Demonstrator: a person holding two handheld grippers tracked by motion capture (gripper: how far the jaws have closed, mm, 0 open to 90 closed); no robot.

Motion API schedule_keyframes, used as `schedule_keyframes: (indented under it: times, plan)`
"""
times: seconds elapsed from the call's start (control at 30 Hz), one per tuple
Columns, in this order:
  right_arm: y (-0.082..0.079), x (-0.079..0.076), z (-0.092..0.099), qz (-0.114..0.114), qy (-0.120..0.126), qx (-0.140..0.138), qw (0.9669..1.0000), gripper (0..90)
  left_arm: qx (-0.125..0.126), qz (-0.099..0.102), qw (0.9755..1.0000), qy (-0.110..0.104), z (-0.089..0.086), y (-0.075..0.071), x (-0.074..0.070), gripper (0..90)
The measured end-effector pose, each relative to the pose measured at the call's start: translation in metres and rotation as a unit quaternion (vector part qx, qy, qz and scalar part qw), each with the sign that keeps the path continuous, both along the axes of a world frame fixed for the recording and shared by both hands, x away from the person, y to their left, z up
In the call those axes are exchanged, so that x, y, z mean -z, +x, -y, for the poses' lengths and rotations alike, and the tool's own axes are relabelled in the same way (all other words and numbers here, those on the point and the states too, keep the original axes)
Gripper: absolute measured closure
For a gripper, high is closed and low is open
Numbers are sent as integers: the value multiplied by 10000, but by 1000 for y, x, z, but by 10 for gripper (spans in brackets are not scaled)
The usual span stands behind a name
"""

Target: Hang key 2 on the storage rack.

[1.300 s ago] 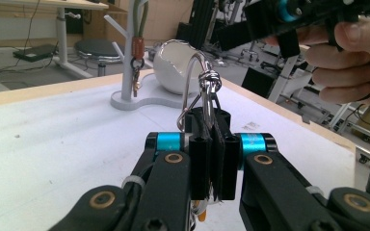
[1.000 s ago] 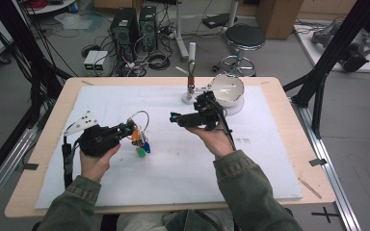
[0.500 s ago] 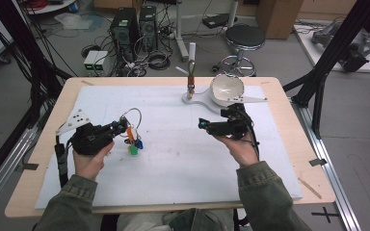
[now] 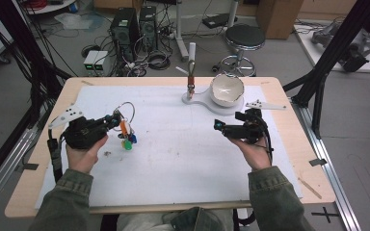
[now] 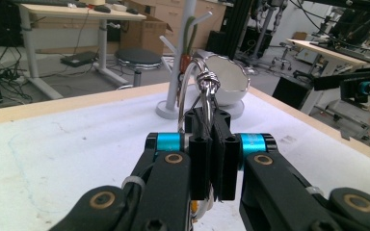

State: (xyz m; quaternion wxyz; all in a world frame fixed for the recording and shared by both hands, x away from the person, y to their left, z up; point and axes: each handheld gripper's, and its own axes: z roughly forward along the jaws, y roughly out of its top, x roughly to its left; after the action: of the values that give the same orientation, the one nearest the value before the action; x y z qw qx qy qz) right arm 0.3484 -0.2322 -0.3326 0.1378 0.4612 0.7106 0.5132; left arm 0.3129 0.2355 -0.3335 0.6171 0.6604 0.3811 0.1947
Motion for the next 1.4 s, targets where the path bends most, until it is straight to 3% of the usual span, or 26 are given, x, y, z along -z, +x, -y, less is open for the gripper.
schedule_keyframes:
  times: [0.3,0.43,0.83,1.2,1.4]
  plan:
    - [-6,5,15,68,-55,247,9997,6,-253,60,9996,68,-18,4,-9,868]
    - [-9,12,26,80,64,376,9992,6,-334,73,9994,76,-23,7,-11,868]
    - [-19,34,49,49,78,581,9983,7,-527,1,9983,234,-32,26,-20,867]
    - [-25,62,61,-109,-86,596,9981,6,-482,-30,9976,496,-22,48,-33,867]
    - [-28,65,63,-90,-100,587,9982,6,-460,12,9969,642,-11,62,-47,868]
